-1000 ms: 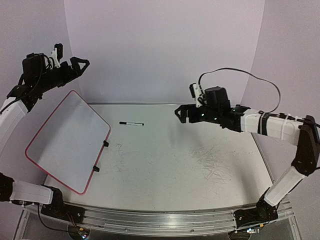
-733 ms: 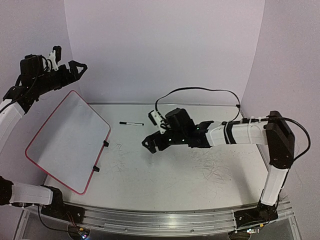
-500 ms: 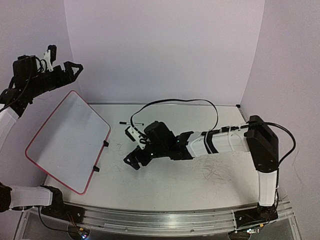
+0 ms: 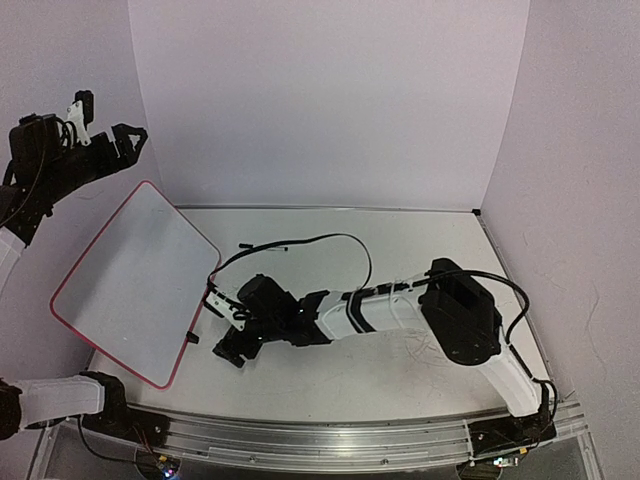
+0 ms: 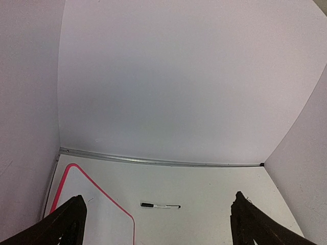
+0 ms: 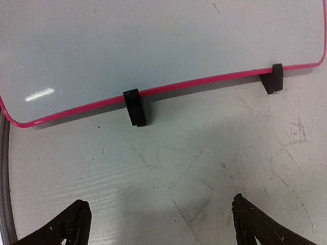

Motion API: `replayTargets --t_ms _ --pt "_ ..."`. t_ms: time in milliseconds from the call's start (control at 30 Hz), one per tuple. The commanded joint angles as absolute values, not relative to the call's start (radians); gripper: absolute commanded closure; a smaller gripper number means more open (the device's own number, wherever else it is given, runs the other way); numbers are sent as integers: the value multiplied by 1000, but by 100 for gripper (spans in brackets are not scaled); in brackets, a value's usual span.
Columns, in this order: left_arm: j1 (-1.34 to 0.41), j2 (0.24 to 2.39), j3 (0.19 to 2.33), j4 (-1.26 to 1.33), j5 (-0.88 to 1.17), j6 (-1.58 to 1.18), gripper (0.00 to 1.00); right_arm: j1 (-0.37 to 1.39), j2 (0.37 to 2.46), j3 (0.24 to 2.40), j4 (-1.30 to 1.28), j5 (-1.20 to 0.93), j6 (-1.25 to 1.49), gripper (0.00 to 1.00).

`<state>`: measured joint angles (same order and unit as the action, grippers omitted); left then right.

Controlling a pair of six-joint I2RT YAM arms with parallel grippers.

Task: Write a sentence on the whiteboard
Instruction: Move the whiteboard to the center of the board.

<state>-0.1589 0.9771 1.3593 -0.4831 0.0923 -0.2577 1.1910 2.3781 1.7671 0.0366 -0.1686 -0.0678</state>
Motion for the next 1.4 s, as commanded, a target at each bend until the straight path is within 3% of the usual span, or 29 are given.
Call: replayTargets --t_ms 0,600,833,1000,1133,1367 --pt "-161 963 1353 -486 80 -250 1 1219 2490 1936 29 -75 -111 6" --pt "-160 928 1353 -531 133 -235 1 1243 2774 2288 51 -47 -250 42" --pt "-160 933 1363 -548 130 -223 0 1251 2812 2338 96 -106 -274 55" --pt "-161 937 1373 -551 132 -221 1 1258 2839 2385 120 -166 -264 57" --pt "-161 938 1377 -557 132 -221 0 1258 2862 2415 121 -137 -247 63" --pt "-161 944 1385 -561 137 -230 1 1258 2826 2370 123 -41 -214 82"
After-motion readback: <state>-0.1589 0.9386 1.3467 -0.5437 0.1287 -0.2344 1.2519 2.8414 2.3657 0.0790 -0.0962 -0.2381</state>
